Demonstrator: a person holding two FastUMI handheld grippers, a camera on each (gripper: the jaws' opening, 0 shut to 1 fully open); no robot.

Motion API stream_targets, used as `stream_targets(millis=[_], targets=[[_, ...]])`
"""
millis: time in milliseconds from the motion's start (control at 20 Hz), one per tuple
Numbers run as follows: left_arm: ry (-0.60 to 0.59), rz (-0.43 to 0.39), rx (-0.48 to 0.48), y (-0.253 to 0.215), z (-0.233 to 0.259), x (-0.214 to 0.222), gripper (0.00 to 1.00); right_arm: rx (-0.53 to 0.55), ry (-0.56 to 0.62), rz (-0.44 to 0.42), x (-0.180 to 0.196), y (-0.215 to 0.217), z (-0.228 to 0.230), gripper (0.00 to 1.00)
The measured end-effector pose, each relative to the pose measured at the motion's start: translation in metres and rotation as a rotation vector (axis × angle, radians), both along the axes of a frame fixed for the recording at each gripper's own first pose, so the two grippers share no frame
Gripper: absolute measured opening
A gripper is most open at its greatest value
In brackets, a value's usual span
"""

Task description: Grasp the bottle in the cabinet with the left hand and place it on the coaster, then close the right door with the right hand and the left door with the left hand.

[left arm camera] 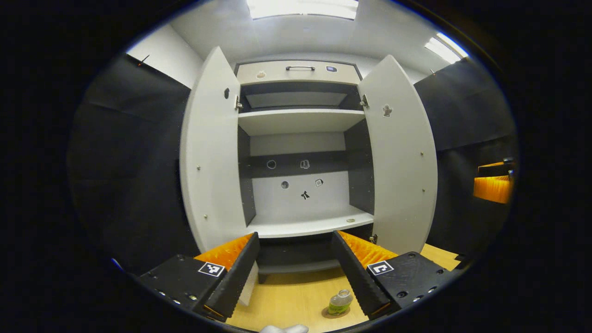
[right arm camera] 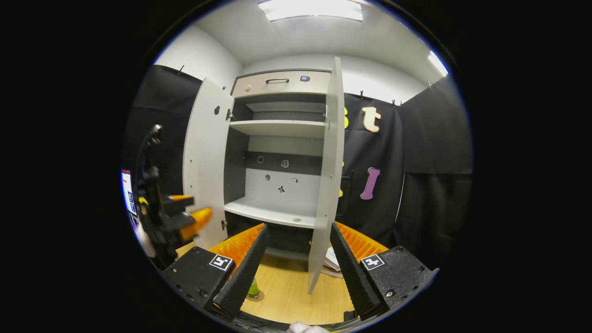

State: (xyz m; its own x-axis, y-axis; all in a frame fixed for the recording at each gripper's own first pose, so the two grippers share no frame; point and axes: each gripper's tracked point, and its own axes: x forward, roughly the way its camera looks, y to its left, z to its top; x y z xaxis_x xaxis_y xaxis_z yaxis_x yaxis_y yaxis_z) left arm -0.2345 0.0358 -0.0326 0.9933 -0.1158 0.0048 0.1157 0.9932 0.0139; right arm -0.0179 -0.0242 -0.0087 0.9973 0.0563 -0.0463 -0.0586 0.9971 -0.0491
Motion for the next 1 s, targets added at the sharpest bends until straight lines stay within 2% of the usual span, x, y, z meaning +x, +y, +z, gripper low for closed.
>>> stream_targets(millis=[300,500,700,1000], targets=[[0.052,0.123,0.035,0.063,-0.016,-0.057,0.96,-0.002,0.025,-0.066,-0.006,-0.02,-0.017,0.83],[0.074,0.137,0.011,0.07,-0.021,-0.082,0.96,-0.031,0.02,-0.1,0.002,-0.046,-0.016,0.83],[0.075,0.134,0.019,0.052,-0.018,-0.086,0.96,-0.042,-0.02,-0.151,0.037,-0.094,0.006,0.83],[0.096,0.135,-0.025,0.008,-0.011,-0.084,0.96,-0.042,-0.044,-0.158,0.122,-0.161,0.031,0.83]])
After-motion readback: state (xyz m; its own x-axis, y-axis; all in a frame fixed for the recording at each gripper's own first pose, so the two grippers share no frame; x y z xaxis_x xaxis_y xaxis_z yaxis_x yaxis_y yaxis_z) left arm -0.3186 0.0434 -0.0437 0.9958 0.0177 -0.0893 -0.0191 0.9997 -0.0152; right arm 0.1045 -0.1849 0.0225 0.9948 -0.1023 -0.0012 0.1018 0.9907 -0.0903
